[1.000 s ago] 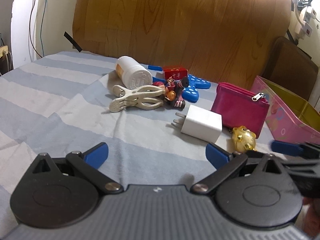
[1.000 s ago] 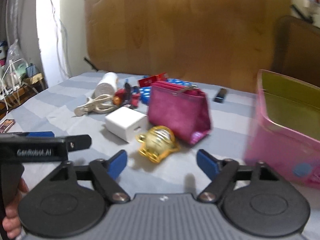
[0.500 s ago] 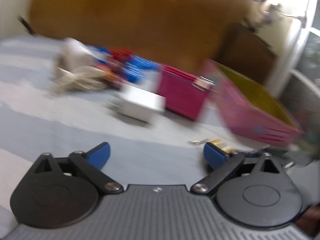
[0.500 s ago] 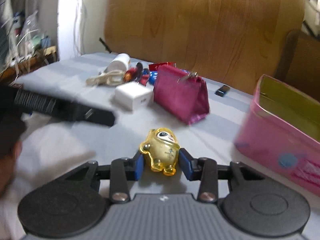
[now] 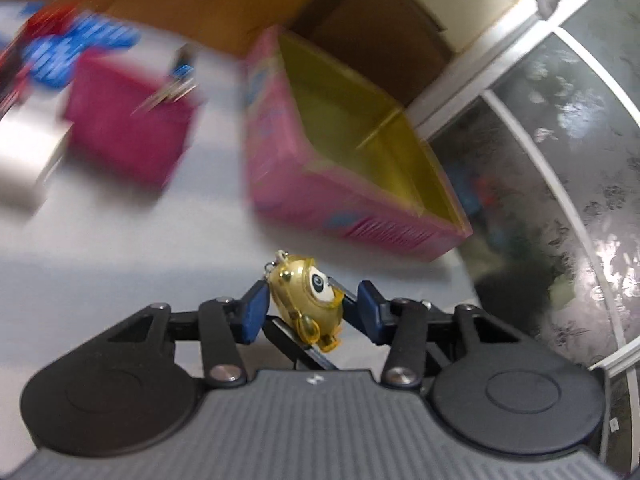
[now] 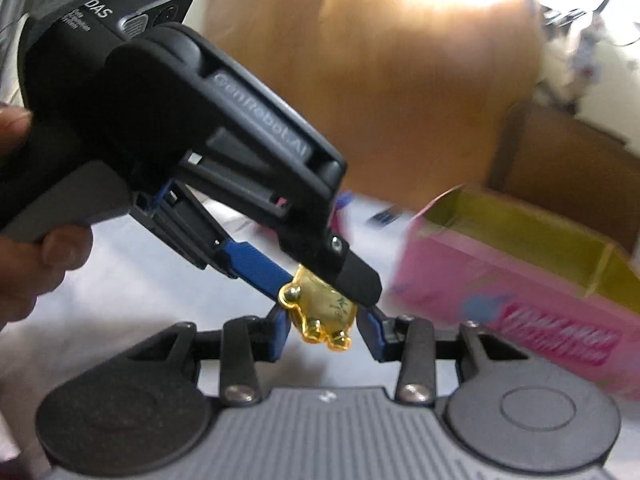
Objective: Organize rigid objects
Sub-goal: 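Carry the gold figure into the pink tin and open the right gripper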
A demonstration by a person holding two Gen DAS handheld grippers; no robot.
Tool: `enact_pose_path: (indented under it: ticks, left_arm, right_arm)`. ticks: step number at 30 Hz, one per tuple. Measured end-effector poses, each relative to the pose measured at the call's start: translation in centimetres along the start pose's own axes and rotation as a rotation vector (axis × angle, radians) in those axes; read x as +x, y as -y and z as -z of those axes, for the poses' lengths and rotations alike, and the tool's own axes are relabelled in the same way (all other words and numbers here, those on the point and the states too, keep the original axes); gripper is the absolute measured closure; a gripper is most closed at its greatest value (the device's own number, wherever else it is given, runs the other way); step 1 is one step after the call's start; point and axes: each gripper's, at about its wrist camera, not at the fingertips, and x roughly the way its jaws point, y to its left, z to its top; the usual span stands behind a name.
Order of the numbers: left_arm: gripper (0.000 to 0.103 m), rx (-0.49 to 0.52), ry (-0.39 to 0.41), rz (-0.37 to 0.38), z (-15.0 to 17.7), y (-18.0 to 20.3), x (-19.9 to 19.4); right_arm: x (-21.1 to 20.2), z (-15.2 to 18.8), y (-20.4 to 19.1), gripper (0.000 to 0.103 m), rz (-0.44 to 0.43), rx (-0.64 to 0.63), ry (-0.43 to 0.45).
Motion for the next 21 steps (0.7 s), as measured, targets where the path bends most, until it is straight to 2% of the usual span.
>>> enact_pose_path:
  ticks: [5, 7, 10, 14, 15, 18, 21]
  left_arm:
    - [0.053, 0.23, 0.053, 0.013, -4.3, 7.0, 3.5]
    - [0.052, 0.275, 0.057, 0.009, -5.9, 8.9, 6.2]
    - [0.052, 0.265, 0.038, 0.012, -7.3, 9.4, 9.5]
    - [0.053, 0.241, 0.003, 0.002, -7.5, 9.5, 13.2]
    - [0.05, 0.243, 0.006, -0.005, -7.5, 9.6, 13.6]
    - [0.049, 0.231, 0.004, -0.018, -7.7, 9.7, 14.5]
    - [0.049, 0.238, 0.029, -0.032, -7.7, 9.6, 13.2]
  right_arm:
    - [-0.5, -2.3, 5.1, 0.066, 0.162, 0.039, 0.108]
    - [0.3, -2.8, 7.3, 0.066, 0.206, 0.072, 0.116]
    - [2.2, -2.9, 10.5, 0.066, 0.242, 0.126, 0.084]
    - [4.0, -1.6, 13.3, 0.066, 0.255, 0.185, 0.007]
    - [4.3, -1.3, 13.8, 0.065, 0.262, 0.196, -0.001]
    - [4.5, -0.4, 14.9, 0.053, 0.306, 0.24, 0.012]
    - [4.0, 0.0, 14.9, 0.045, 0.327, 0.269, 0.029]
